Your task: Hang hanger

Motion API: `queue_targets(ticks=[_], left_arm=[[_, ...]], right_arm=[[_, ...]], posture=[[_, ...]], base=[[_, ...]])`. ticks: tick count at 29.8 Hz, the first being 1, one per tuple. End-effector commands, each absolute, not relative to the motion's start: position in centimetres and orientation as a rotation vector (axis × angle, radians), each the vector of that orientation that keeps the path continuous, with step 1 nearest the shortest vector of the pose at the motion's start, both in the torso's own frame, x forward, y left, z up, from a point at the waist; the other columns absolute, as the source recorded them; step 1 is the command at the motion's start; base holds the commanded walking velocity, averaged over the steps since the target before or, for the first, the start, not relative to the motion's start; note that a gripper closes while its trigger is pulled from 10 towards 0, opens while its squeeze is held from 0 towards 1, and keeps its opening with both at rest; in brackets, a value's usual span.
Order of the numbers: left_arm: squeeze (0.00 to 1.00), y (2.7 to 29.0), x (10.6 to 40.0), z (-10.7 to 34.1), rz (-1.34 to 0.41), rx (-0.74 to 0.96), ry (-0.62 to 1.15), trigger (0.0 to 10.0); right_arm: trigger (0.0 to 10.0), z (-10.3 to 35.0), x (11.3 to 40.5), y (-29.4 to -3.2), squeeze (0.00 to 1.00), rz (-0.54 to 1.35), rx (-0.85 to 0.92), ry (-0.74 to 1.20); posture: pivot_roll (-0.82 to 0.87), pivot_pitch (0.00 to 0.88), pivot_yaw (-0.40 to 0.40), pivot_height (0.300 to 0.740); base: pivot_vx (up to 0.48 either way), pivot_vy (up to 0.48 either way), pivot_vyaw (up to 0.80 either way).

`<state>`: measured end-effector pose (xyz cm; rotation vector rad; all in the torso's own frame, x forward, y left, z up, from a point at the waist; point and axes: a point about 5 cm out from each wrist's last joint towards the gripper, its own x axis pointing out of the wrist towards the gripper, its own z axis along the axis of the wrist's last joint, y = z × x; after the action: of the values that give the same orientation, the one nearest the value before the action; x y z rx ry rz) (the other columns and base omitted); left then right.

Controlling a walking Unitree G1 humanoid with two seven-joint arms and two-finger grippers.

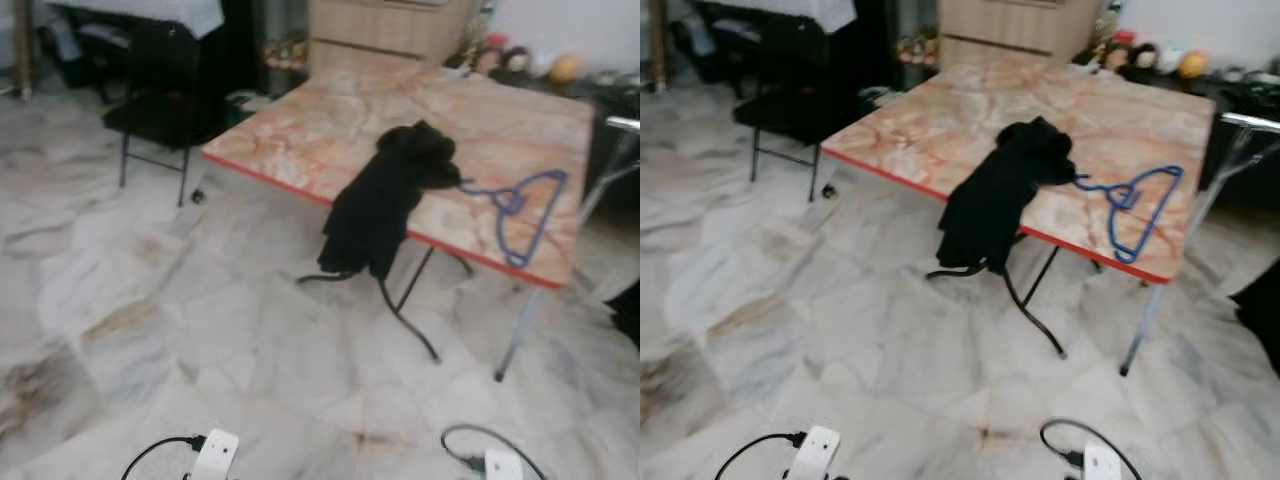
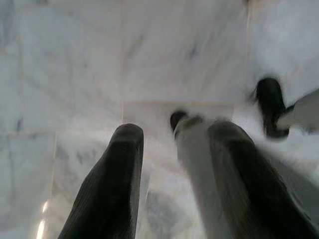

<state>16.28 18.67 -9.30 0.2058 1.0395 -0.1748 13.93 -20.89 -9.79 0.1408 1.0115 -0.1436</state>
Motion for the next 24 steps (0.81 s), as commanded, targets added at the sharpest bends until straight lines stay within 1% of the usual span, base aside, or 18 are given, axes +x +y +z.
queue_targets(ticks=[1,24], left_arm=[[0.0,18.31,16.29,-9.35,-0.195,0.213,1.047,10.0],[0.0,18.2,16.25,-9.38,-0.206,0.223,1.049,10.0]], right_arm=[[10.0,-9.99,13.1,-21.44,0.0,-0.167,0.136,1.036],[10.0,-10.04,12.93,-21.51,0.0,-0.176,0.156,1.04]], posture=[[0.0,0.0,0.015,0.74],[0.01,0.0,0.012,0.74]], base=[[0.0,0.0,-0.78],[0.0,0.0,-0.78]])
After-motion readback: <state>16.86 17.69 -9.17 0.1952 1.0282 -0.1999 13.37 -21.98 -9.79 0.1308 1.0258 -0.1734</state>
